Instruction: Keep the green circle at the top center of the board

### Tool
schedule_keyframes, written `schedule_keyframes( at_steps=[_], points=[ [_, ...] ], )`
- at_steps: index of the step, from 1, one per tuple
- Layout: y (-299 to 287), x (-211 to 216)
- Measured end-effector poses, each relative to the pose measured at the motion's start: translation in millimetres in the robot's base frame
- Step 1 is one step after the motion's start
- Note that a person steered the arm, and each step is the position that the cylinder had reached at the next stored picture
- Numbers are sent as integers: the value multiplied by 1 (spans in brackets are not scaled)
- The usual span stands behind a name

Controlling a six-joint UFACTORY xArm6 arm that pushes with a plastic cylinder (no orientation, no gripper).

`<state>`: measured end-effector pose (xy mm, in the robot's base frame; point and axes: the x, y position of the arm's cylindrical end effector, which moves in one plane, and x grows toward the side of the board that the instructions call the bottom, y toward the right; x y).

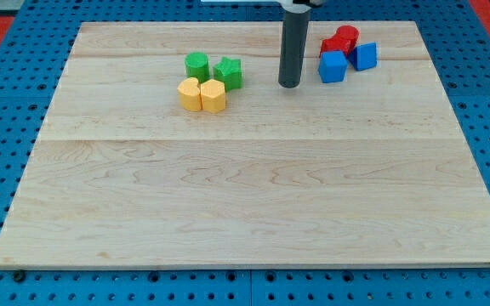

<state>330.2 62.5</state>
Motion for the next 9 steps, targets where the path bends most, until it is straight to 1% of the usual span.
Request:
schedule_keyframes(
  at_steps=[1,3,4,5,6,7,8,9],
  points=[
    [-5,-10],
    [-9,-9],
    [-22,-28],
    [-44,-34],
    [-101,-24],
    [-162,-68],
    [-207,-112],
    [-222,-46]
  ],
)
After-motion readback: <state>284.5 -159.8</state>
